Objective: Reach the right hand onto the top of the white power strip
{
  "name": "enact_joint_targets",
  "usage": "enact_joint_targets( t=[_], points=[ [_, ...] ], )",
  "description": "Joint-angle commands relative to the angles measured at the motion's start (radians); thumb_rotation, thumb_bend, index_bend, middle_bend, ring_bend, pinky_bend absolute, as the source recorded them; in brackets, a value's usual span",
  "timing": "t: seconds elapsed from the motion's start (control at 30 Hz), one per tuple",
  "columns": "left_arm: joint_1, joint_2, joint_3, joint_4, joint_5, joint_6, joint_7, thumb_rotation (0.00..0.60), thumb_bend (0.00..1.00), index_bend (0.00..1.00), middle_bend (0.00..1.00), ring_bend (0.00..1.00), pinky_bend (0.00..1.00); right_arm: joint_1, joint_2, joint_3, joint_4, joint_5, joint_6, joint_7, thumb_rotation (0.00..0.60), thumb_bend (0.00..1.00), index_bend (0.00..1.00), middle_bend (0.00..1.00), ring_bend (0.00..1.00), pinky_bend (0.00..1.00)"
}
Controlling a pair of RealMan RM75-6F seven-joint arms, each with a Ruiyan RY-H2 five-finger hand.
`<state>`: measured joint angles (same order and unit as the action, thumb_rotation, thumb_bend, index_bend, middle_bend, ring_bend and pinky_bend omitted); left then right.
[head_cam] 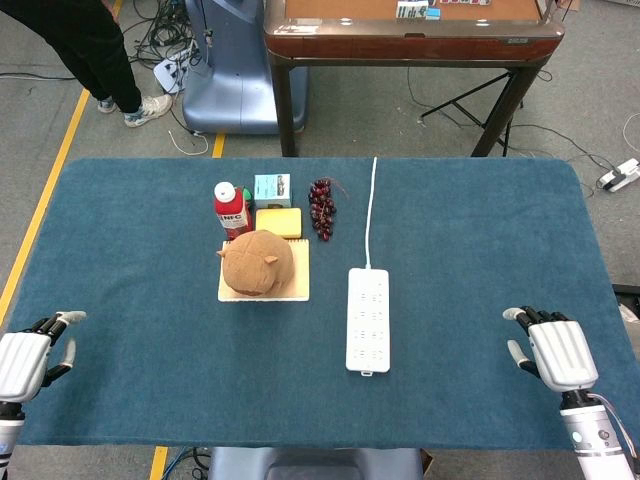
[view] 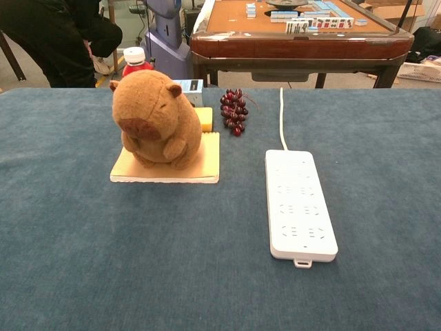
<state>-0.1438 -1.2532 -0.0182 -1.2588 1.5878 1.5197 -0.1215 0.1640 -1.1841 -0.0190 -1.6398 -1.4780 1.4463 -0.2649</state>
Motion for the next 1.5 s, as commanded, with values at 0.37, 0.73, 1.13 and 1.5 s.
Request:
enact_joint_targets(
  t=[0.37, 0.73, 1.13, 1.5],
  points=[
    [0.006, -0.001, 0.006, -0.002, 0.004, 0.008, -0.006, 0.600, 0.61, 0.37, 0.36, 0.45, 0.70, 0.088, -0.066, 0.053, 0.055, 0.029, -0.146, -0.017, 0.600, 0.34, 0.36, 0.43, 0.48, 0.65],
    [0.012, 0.007, -0.003, 0.005, -0.007, 0.021, -0.030, 0.600, 0.61, 0.37, 0.36, 0.45, 0.70, 0.309, -0.164, 0.179, 0.050, 0.143, -0.383, -0.213, 0.600, 0.52, 0.36, 0.77, 0.90, 0.96],
    [0.018, 0.016, -0.007, 0.004, -0.017, 0.024, -0.053, 0.600, 0.61, 0.37, 0.36, 0.45, 0.70, 0.485, -0.295, 0.236, 0.089, 0.368, -0.517, -0.441, 0.600, 0.75, 0.36, 1.00, 1.00, 1.00],
    [0.022, 0.021, -0.010, 0.006, -0.024, 0.023, -0.067, 0.600, 0.61, 0.37, 0.36, 0.45, 0.70, 0.567, -0.367, 0.218, 0.148, 0.476, -0.547, -0.491, 0.600, 0.78, 0.36, 1.00, 1.00, 1.00]
  ],
)
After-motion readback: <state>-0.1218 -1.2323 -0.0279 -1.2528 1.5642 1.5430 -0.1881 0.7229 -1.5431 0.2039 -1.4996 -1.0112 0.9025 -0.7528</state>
